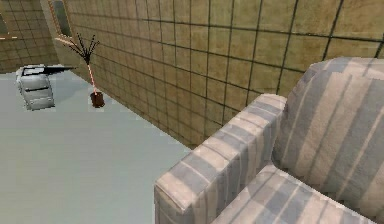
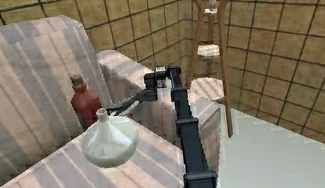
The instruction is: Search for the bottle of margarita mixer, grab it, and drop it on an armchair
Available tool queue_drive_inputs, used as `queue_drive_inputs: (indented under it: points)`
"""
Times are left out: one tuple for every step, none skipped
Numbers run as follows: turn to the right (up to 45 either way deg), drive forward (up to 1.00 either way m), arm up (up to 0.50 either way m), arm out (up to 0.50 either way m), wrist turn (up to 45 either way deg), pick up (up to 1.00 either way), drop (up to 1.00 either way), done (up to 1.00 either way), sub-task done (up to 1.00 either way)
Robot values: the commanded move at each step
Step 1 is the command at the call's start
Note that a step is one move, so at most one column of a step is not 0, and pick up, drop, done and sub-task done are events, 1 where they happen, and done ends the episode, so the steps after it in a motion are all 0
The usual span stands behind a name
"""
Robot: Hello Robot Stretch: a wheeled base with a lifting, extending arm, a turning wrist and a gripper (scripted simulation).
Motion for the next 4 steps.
queue_drive_inputs:
  points:
    - [0.0, 0.0, -0.32, 0.0, 0.0, 0.0, 0.0, 0.0, 0.0]
    - [0.0, 0.0, 0.0, 0.0, 0.0, 0.0, 1.0, 0.0, 0.0]
    - [0.0, 0.0, 0.1, 0.0, 0.0, 0.0, 0.0, 0.0, 0.0]
    - [0.0, 0.0, 0.0, -0.08, 0.0, 0.0, 0.0, 0.0, 0.0]
